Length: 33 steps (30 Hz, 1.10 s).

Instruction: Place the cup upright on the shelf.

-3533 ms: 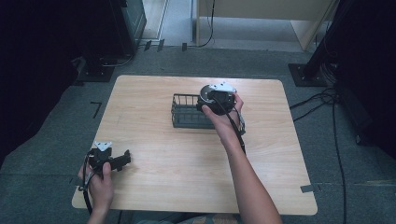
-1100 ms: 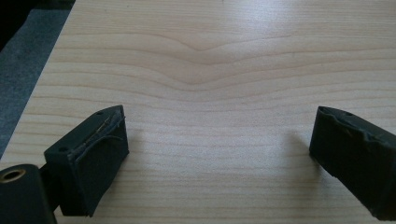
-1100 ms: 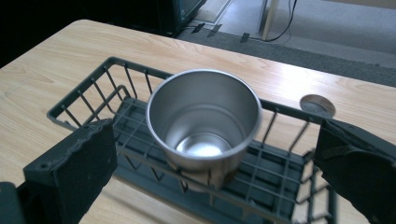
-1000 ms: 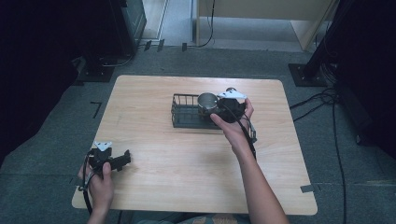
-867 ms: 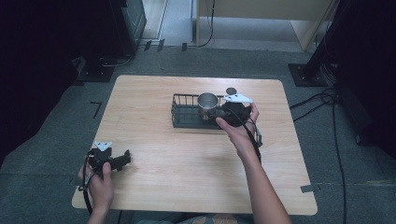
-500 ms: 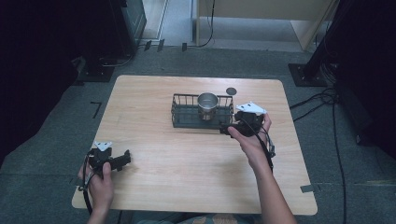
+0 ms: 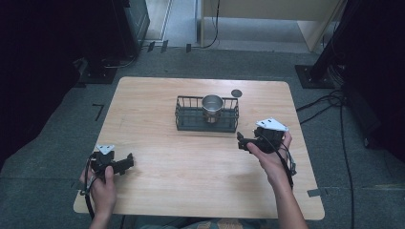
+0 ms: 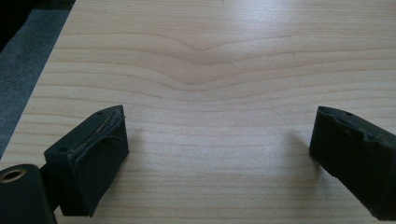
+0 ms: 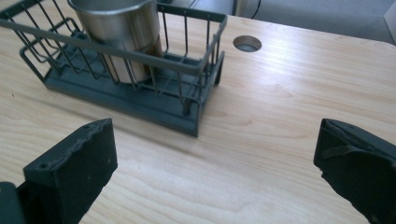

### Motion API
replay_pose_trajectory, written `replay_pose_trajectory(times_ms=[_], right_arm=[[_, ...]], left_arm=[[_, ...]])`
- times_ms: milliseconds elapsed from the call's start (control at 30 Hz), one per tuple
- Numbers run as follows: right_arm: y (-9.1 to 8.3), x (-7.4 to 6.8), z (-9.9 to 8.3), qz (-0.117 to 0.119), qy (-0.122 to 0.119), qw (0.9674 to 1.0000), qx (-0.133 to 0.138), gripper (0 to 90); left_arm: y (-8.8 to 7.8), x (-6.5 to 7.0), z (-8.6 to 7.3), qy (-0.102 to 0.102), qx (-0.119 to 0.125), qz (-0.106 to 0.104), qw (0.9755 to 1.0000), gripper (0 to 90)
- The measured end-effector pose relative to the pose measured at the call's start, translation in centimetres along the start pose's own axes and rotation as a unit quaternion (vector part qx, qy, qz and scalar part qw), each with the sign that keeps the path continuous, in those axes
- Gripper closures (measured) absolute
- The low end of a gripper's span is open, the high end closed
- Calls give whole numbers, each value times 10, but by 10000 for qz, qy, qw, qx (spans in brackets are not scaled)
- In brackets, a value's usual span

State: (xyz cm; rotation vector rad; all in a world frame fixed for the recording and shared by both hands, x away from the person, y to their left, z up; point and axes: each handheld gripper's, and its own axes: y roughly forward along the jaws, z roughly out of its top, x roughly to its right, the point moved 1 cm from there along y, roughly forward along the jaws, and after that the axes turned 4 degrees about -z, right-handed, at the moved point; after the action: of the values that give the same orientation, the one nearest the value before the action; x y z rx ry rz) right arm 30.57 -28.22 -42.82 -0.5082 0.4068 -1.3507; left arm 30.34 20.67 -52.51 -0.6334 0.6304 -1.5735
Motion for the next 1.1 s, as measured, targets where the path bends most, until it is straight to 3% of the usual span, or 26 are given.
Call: replay_pose_trajectory(times_ms=[233,700,1100], right_arm=[[-9,14,-18,-139,-5,9999,-62,0],[-27,48,-55,-447,248,9986,-163,0],[-40,69,-84,-686,368,9965,-292,0]], left_arm=[[0,0,0,1,-1,-1,10000,48],[0,0,0,0,-2,0,10000,48],[0,0,0,0,2,1,10000,48]])
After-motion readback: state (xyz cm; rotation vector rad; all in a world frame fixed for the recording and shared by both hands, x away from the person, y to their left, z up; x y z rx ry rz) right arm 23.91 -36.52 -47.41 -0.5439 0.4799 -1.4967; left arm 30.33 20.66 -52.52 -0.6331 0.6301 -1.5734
